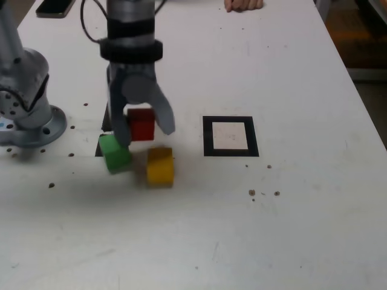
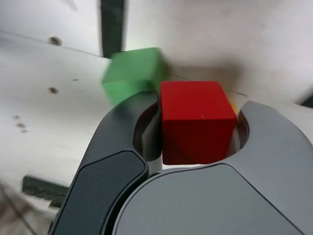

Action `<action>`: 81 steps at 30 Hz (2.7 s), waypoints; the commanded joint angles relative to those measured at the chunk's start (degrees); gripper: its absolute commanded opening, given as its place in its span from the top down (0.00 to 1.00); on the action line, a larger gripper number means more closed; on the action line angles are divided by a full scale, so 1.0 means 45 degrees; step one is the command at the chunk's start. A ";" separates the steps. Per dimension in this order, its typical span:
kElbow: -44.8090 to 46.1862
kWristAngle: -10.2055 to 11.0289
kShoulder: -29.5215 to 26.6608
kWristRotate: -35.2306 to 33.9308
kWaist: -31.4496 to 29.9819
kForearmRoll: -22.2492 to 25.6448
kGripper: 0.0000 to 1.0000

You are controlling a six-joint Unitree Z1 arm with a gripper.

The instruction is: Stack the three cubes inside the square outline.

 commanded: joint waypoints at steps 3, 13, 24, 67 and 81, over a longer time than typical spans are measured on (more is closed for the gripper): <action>-0.0732 0.1531 -0.0430 0.0198 -0.0015 -0.0129 1.00; -0.2456 0.4625 -0.0449 0.0870 -0.0805 -0.0406 1.00; -0.3230 0.4821 0.1202 0.1965 -0.1721 -0.0600 0.98; -0.4398 0.4023 0.4761 0.2956 -0.0875 -0.0666 0.66; -0.4326 0.3824 0.4999 0.3094 -0.0768 -0.0859 0.41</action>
